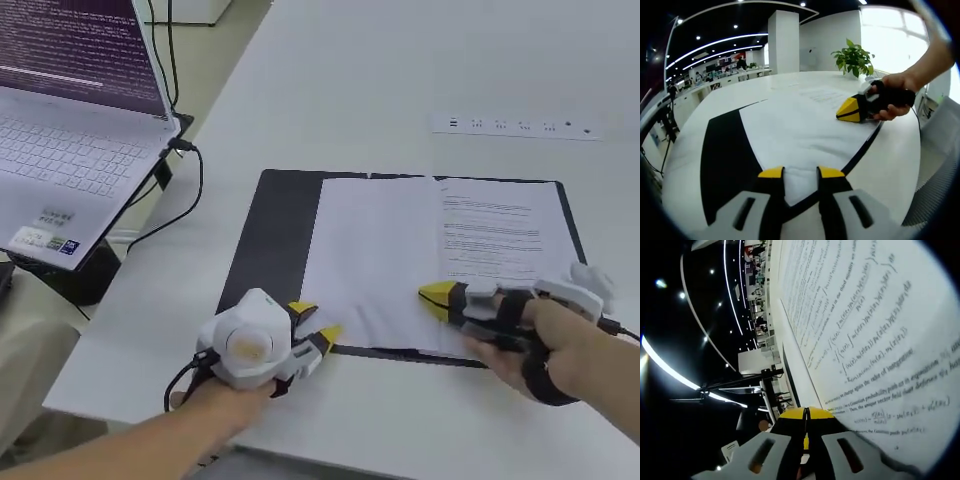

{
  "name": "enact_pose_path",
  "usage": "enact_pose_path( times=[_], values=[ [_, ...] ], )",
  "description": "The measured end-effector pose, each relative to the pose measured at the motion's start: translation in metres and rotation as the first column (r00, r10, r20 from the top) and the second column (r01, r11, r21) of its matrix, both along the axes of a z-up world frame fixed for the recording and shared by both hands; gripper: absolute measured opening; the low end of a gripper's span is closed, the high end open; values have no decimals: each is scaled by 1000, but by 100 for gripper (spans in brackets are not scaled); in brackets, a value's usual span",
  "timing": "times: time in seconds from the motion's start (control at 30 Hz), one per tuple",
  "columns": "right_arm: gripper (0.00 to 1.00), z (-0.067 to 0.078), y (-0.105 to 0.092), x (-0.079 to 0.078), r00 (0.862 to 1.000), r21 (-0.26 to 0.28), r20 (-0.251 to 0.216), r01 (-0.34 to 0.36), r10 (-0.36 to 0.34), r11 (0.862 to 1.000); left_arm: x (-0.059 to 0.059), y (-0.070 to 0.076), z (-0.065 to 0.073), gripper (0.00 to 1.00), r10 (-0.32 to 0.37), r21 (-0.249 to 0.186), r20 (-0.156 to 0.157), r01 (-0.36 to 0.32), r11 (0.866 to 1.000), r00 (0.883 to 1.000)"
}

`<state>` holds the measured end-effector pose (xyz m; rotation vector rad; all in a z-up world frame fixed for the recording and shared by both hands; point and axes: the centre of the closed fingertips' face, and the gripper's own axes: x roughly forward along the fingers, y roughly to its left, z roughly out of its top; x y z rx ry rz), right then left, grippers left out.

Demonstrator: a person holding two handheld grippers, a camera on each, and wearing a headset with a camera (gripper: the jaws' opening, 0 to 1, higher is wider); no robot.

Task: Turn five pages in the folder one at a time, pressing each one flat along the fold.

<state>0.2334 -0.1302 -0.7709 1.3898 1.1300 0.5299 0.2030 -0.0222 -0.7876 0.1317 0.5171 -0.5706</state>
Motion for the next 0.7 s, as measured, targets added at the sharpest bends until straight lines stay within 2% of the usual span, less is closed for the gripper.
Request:
enact_pose_path(
  times=[0.07,0.2,0.3,0.57,0.67,0.7],
  values=[
    [0,-4,-2,-2,1000,5,-5,-1,1,1000,0,0,0,23,0,0,1,0,1000,1000],
    [0,7,2,-23,1000,9,-9,-5,5,1000,-1,-1,1,23,2,-2,1,-2,1000,1000],
    [0,3,0,-30,1000,17,-14,-6,6,1000,-1,-2,2,23,1,-2,1,-1,1000,1000],
    [0,-10,-9,-36,1000,41,-26,1,0,999,-2,-2,2,23,-2,6,-3,2,1000,1000],
    [0,-13,-10,-38,1000,45,-27,3,-2,999,-1,-2,1,23,-2,8,-5,2,1000,1000],
    [0,-10,-9,-41,1000,44,-26,3,-1,999,-1,-2,1,23,-3,8,-5,3,1000,1000]
  ],
)
